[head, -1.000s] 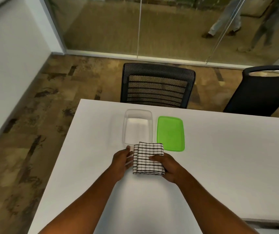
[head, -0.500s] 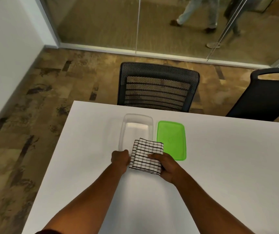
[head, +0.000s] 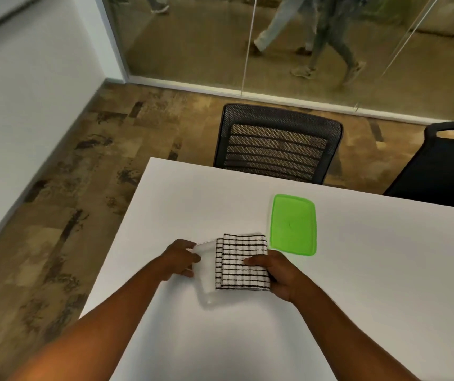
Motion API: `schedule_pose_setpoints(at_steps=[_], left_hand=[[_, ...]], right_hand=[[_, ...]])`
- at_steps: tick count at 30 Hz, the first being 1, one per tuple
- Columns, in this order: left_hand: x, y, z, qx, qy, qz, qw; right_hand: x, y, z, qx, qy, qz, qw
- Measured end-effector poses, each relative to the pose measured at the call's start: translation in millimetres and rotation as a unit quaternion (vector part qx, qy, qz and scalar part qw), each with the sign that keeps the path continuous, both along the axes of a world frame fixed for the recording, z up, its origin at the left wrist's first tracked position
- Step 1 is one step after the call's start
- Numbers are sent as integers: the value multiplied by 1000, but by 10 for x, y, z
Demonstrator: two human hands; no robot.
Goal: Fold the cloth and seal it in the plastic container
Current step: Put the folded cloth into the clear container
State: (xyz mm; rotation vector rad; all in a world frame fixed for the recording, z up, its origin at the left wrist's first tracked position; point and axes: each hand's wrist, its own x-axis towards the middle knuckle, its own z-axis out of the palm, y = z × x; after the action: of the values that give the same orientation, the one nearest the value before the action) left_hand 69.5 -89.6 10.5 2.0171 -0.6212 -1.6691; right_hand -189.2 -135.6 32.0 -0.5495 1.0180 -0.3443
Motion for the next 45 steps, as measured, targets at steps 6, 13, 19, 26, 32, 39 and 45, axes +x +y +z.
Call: schedule_pose_setpoints(at_steps=[6,13,19,26,32,39,45], left_hand=[[-209,254,31,10,-40,-137,990],[-499,546,-138,22,-48,-170,984],[-599,720,-282,26,-38,-146,988],[-692,818,-409,-31,-106,-122,986],[-731,927,-456,-63,-124,-116,984],[-760,1009,-438,-89,-149,-97,980],[-770,1021,-433,-90,-153,-91,980]], right_hand=[[-170,505,-104,20,48,39,998],[-399,1071,-417,99,96,-25,990],[-390,1270,-591,141,120,-73,980],[-327,1239,-716,127,159,-62,977],[-321,1308,-833,80,214,-83,970],[-219,1378,-760,-92,397,-17,913],[-251,1383,-738,-112,428,48,895]])
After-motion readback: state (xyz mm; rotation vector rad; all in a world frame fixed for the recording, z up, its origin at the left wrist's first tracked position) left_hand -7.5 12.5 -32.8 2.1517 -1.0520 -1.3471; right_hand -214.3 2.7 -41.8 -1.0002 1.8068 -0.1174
